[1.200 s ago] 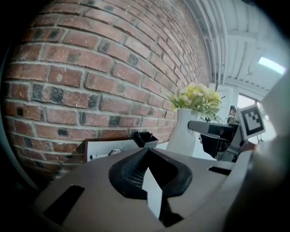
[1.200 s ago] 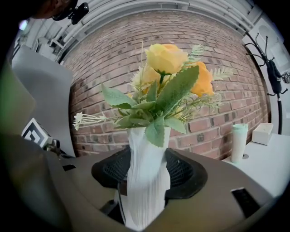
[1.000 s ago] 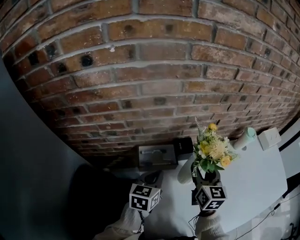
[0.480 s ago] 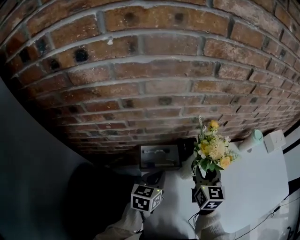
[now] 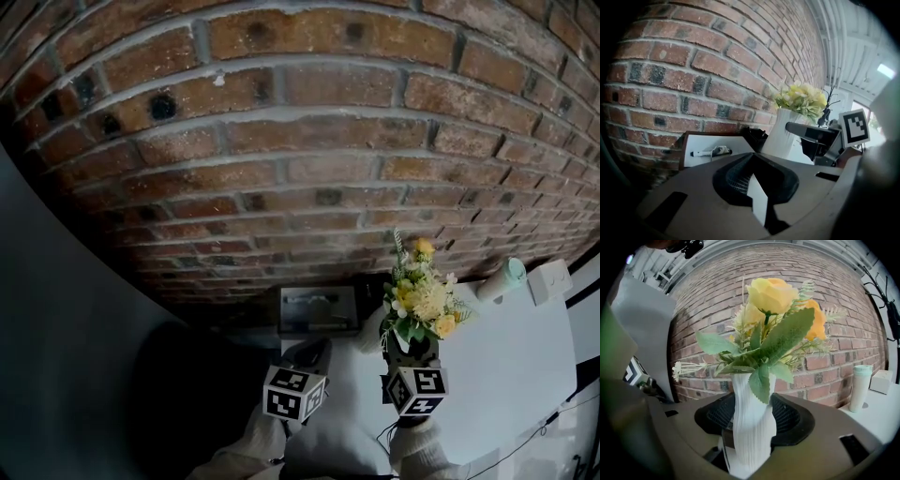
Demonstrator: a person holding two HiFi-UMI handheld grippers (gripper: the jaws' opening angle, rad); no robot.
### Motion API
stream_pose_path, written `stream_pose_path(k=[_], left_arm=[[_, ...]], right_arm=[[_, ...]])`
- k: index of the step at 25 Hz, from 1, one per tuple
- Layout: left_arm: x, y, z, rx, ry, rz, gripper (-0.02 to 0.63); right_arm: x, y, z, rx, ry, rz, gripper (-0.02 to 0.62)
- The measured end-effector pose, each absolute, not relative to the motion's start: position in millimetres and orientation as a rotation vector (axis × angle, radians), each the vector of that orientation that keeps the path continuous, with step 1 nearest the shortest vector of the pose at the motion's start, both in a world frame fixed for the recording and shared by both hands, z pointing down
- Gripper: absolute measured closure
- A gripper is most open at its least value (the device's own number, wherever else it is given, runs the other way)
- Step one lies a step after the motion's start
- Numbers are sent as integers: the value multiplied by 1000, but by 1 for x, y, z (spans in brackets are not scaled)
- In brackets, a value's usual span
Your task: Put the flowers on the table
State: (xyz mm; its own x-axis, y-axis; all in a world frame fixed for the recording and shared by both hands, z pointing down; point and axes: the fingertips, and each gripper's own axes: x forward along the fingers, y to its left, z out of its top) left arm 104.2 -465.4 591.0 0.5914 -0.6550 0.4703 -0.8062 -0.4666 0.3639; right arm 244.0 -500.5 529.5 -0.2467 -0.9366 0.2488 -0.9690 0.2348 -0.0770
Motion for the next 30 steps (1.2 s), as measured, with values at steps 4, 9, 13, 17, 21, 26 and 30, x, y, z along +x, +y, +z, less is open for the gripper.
stream_pose_path(k=[4,9,13,17,21,26,30], left_arm=[[109,-459,589,2269,-1152,359,600],[112,-448,586,2278,-1141,360,600],[114,-438,584,2281,-1132,366,600],[115,-433,582,2289,-1127,362,600],[112,-429,581,2291,-1129,367,600],[104,-431,581,2279,-1145,366,600],[104,-432,578,2285,-1146,357,600]], right_arm=[[243,-491,532,1815,-2340,345,339],[241,-485,534,1819,-2341,361,339],[241,-481,537,1839,-2344,404,339],[240,-479,540,1837,-2353,449,339],[238,-477,540,1852,-2355,449,339],[235,-476,539,1841,-2358,434,337],[236,-472,539,1839,-2359,447,337]])
